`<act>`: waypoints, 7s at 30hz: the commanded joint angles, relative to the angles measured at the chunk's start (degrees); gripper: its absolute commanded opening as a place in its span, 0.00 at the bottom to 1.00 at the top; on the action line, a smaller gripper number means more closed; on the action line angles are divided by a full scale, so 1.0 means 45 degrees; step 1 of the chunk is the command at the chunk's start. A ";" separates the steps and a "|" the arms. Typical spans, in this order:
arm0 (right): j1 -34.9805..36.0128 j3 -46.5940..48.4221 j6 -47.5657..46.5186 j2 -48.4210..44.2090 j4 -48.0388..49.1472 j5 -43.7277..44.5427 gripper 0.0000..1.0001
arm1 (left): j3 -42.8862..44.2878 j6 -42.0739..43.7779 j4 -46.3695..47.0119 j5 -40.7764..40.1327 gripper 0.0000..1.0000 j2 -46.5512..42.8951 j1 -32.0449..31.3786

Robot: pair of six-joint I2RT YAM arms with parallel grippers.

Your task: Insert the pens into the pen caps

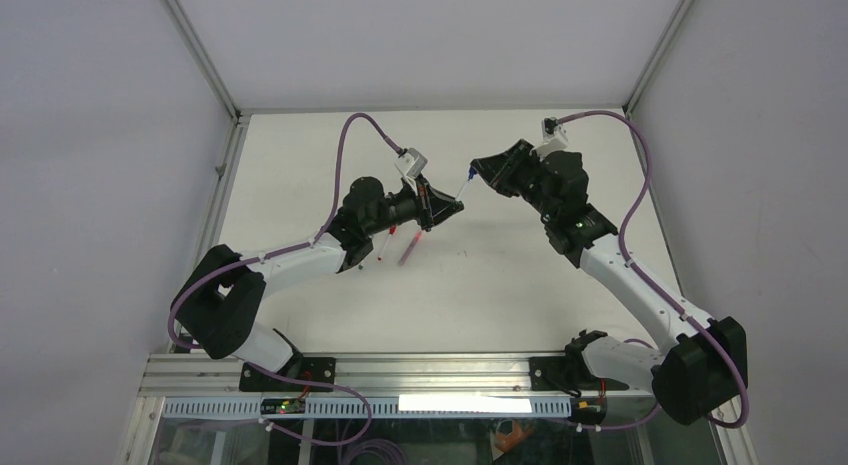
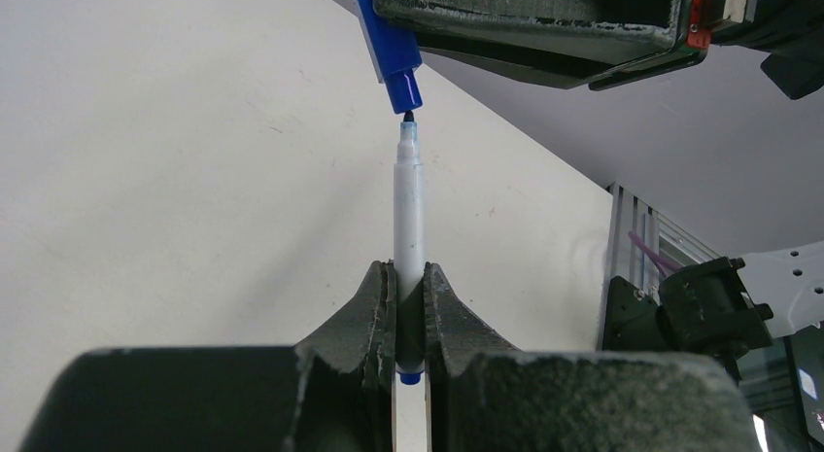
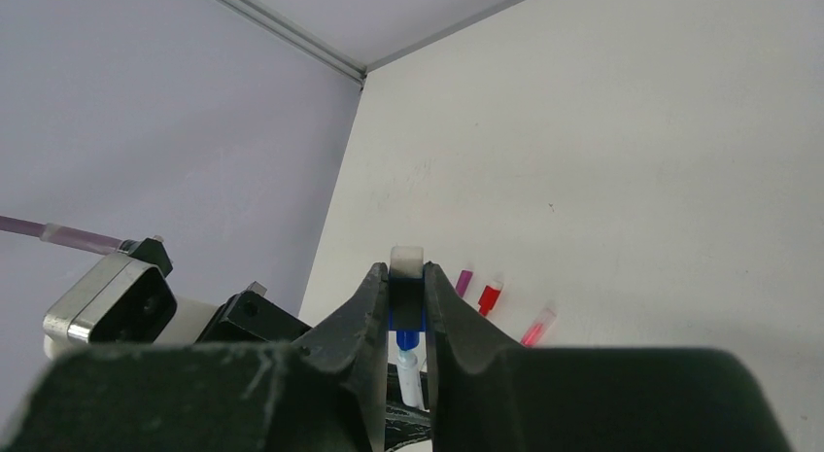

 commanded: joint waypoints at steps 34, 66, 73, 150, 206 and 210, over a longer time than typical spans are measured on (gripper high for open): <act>0.0346 -0.0757 0.0465 -0.0407 0.0711 -0.0600 0.00 | 0.0003 0.0415 0.0684 -0.0173 0.00 -0.0549 0.0349; 0.1234 -0.0553 -0.0542 0.0233 -0.0294 -0.0641 0.00 | 0.1640 0.2302 -0.1992 -0.1167 0.00 -0.0488 0.0566; 0.1235 -0.0362 -0.0658 0.0621 -0.0270 -0.0941 0.00 | 0.1431 0.3210 -0.1825 -0.0389 0.00 -0.0683 0.0555; 0.3256 -0.0420 -0.1805 0.3141 -0.3434 -0.1425 0.00 | 0.2582 0.5936 0.0195 -0.0589 0.00 -0.1000 0.1102; 0.1868 -0.0834 -0.4347 -0.3753 -0.4672 0.2866 0.54 | 0.5566 0.2330 -1.4260 -0.6563 0.00 0.4152 -0.2851; 0.1771 -0.0827 -0.4279 -0.3566 -0.4777 0.2625 0.55 | 0.5637 0.2266 -1.4262 -0.6533 0.05 0.4414 -0.2933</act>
